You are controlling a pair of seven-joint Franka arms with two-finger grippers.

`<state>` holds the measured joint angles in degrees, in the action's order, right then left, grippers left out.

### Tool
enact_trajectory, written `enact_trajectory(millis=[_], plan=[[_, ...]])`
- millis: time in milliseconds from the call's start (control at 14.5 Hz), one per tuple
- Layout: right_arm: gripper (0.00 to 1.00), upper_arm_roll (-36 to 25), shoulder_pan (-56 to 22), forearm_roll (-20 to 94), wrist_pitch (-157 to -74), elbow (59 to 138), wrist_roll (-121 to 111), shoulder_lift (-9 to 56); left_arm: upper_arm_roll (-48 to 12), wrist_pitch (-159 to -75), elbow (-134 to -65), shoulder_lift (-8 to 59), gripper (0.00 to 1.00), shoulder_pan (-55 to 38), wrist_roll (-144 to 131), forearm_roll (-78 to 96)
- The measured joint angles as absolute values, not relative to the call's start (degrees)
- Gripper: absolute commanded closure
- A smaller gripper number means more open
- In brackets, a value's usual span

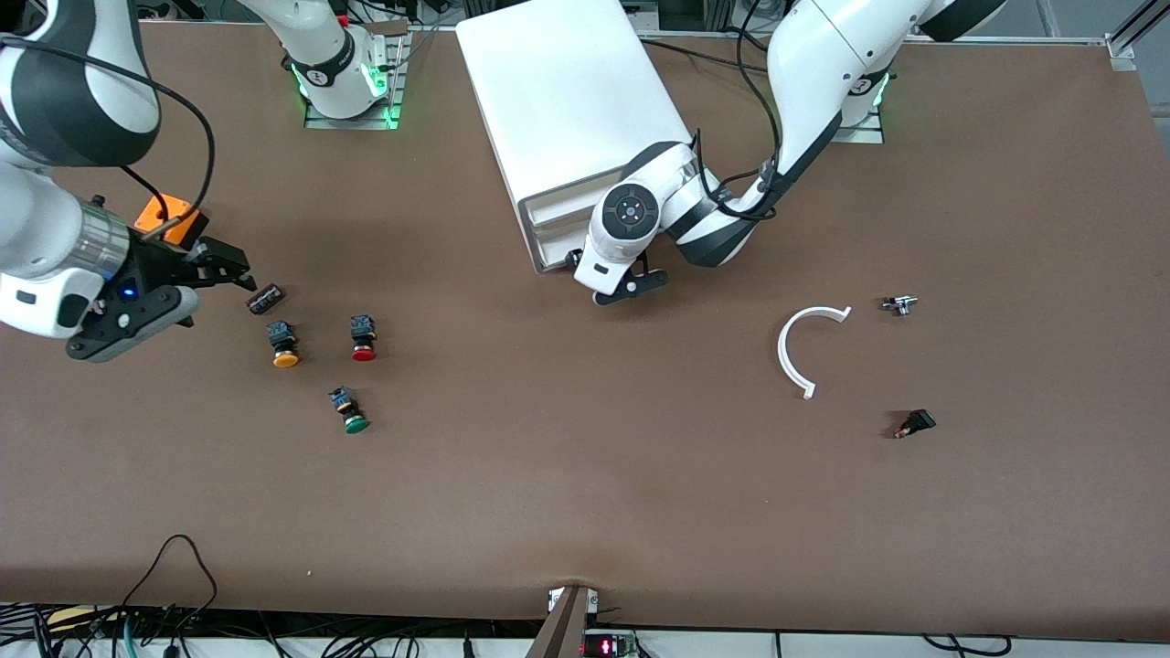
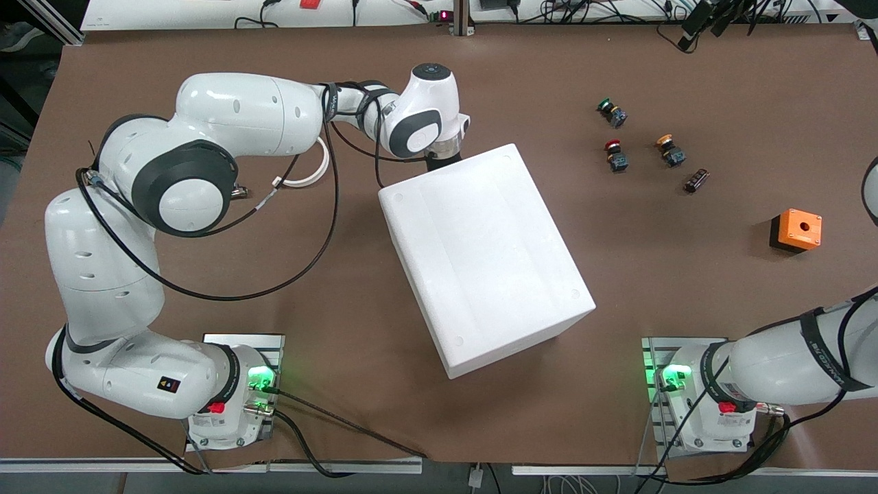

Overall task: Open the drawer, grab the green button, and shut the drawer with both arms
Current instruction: 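Push the drawer shut with the left gripper while the right gripper withdraws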

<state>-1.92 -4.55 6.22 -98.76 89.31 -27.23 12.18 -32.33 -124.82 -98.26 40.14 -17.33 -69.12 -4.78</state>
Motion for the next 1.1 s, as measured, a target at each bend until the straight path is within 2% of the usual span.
enact_trajectory(millis=[414, 828, 1103], plan=[[0.00, 1.96, 1.65, 5.57, -95.52, 89.85, -27.24, 8.51, -32.83, -124.52, -99.01, 40.20, 0.00, -17.38, -69.12, -3.30], [0.00, 0.36, 2.79, 1.68, -92.39, 89.37, -26.89, 8.13, -33.94, -123.94, -99.15, 40.23, 0.00, -17.27, -69.12, -3.28], [0.00, -0.08, 3.23, 1.64, -87.98, 84.69, -26.89, 8.05, -34.03, -123.61, -99.13, 40.22, 0.00, -17.01, -69.12, -3.28]])
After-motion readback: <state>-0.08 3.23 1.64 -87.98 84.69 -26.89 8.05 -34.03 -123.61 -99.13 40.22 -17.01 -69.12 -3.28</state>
